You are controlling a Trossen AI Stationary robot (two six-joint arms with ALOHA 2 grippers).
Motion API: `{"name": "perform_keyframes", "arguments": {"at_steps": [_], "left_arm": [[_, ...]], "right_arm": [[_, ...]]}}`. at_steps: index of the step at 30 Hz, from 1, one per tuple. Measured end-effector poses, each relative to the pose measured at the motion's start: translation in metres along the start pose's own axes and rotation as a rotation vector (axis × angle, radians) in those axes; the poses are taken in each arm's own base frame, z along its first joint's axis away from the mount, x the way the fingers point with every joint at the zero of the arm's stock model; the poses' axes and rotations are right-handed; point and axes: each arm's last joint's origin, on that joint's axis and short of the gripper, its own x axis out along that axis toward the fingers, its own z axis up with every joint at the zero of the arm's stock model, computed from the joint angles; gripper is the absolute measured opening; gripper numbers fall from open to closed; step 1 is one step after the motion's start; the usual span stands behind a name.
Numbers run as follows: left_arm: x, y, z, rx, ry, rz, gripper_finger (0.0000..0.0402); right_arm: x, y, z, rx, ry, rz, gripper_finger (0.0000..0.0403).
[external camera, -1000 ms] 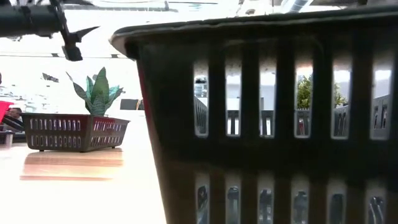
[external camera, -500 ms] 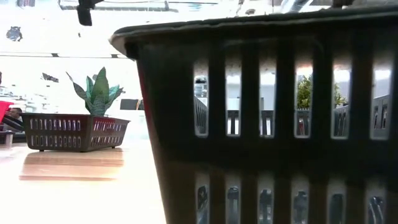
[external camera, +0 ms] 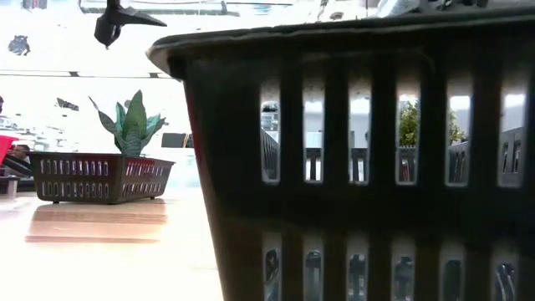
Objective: Stack baskets by color
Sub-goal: Adjust the top right transparent bin
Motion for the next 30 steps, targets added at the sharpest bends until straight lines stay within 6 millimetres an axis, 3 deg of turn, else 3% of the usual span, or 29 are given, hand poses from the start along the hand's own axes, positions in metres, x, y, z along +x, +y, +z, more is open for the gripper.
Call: {"name": "perform_keyframes", "arguments": {"at_steps": [13,19,25,30], "left_arm": [[0.005,0.0,-0.002,0.013,0.008,0.018,0.0209],[0.005,-0.001,-0.003,0.003,0.02,0.008,0.0209],[0.005,-0.001,-0.003,-0.026,0.025,0.005,0.0209],[0.005,-0.001,-0.003,-0.027,0.046,-0.01,0.0209]], "right_arm": [[0.092,0.065,0.018,0.009,0.009,0.08,0.0146],[0.121,0.082,0.023,-0.027,0.042,0.023,0.0133],[0.149,0.084,0.019,-0.013,0.08,-0.041,0.0131],[0.158,0.09,0.015,-0.026,0.094,-0.053,0.0146]]}}
